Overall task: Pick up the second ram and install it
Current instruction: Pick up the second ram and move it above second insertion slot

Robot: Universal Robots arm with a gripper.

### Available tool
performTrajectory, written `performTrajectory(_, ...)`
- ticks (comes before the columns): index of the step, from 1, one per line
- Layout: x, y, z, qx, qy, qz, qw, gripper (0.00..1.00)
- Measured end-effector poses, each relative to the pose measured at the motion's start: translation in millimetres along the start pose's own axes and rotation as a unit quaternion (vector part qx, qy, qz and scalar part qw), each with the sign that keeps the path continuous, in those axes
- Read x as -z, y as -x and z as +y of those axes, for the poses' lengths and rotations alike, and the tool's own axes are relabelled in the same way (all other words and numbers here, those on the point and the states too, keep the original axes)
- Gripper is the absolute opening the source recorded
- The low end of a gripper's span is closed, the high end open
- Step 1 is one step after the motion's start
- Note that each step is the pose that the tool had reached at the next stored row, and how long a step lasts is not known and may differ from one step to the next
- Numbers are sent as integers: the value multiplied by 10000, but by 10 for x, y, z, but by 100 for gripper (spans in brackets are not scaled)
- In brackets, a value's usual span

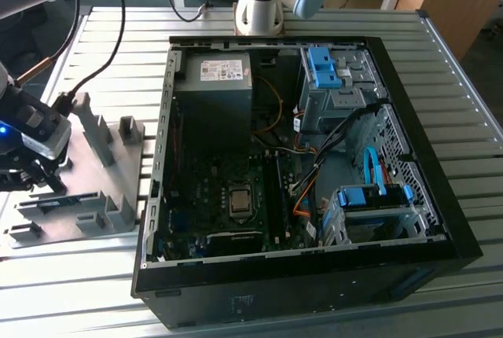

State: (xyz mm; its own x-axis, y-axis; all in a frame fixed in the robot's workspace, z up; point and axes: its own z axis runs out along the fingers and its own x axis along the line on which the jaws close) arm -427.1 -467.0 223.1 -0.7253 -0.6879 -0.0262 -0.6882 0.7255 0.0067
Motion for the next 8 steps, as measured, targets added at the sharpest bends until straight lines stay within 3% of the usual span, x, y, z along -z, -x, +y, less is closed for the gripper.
performTrajectory(8,0,0,0,373,10,3,9993,10)
